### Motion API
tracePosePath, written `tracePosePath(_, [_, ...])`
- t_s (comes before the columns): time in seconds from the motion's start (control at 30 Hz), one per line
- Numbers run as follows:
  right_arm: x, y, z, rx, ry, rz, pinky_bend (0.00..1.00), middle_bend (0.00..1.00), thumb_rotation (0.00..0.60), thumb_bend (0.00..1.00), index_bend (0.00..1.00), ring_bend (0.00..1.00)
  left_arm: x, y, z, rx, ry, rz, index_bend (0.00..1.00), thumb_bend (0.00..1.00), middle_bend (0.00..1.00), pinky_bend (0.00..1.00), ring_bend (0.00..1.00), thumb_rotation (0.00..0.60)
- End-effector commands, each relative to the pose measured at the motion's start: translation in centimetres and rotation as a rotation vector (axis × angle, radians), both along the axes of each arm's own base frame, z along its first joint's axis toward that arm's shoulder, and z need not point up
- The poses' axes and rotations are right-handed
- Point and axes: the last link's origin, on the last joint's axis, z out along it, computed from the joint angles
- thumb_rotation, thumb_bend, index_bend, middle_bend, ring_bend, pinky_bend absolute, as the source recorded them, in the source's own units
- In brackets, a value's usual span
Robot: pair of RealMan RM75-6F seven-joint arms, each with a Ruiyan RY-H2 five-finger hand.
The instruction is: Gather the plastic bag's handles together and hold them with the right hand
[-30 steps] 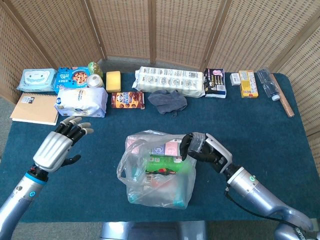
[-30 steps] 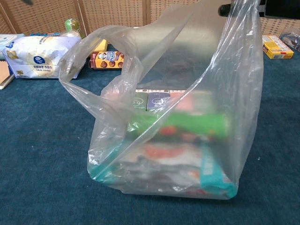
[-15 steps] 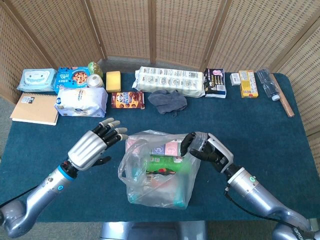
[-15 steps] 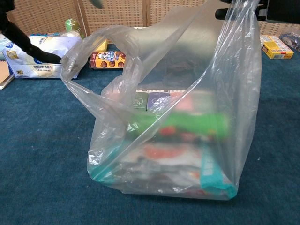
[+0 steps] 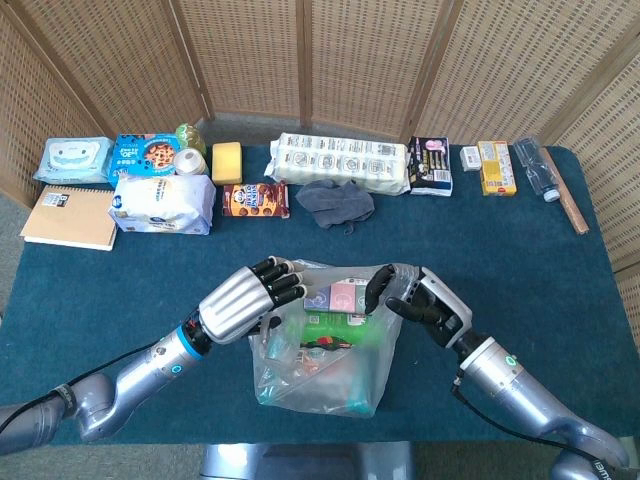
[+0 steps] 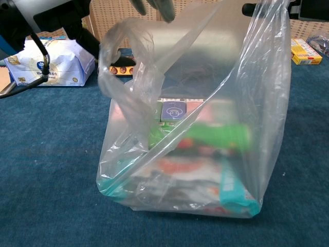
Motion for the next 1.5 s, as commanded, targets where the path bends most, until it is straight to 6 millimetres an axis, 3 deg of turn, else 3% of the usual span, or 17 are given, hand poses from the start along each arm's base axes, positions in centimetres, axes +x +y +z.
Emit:
tracePosePath(0.03, [-0.2,0.0,0.1,0.003,-0.006,-0.01,0.42,0.52,0.377,0.19,0.48,0.5,0.5,0.1,-0.1,0.019,-0.027,-0.035,0.52,0.33,0.55,0.39,0.45,0.6])
tracePosePath(0.17, [-0.5,-0.2,0.0,0.011,-0.009,-0.027,0.42,0.52,0.376,0.19,0.48,0.5,0.4,0.3,0.5,0.056,-0.061,-0.05,0.59,0.37,0.64,0.43,0.53,0.6])
tracePosePath(0.7, [-0.6,-0.6,-0.4,0.041,-0.035,-0.046,0.41,0.52,0.375,0.19,0.48,0.49,2.1,1.5,3.4,0.239,-0.279,-0.13,0.6,0.37,0.64,0.43,0.52,0.6])
tracePosePath(0.8, [-0.5,-0.6,-0.4,0.048,-0.04,-0.044,0.41,0.51,0.376,0.19,0.48,0.49,2.6,1.5,3.6,0.258,-0.291,-0.138,0.59,0.36,0.55,0.43,0.42,0.6])
tracePosePath(0.9, [-0.3,-0.5,-0.5,0.058,-0.045,-0.041,0.4,0.51,0.376,0.19,0.48,0.49,3.2,1.6,3.8,0.277,-0.294,-0.147,0.54,0.35,0.42,0.43,0.31,0.6])
tracePosePath(1.0, [-0.1,-0.4,-0.4,0.067,-0.054,-0.04,0.4,0.51,0.374,0.19,0.47,0.48,4.0,1.6,4.0,0.286,-0.31,-0.152,0.48,0.34,0.36,0.4,0.26,0.6])
tracePosePath(1.17, [-0.1,-0.4,-0.4,0.075,-0.053,-0.041,0.39,0.51,0.377,0.19,0.47,0.48,4.6,1.6,4.4,0.303,-0.325,-0.163,0.4,0.33,0.3,0.35,0.2,0.6])
tracePosePath(1.5, [0.4,-0.2,-0.9,0.118,-0.029,-0.007,0.36,0.47,0.372,0.19,0.43,0.44,6.2,2.1,4.8,0.33,-0.31,-0.17,0.32,0.3,0.25,0.27,0.13,0.6])
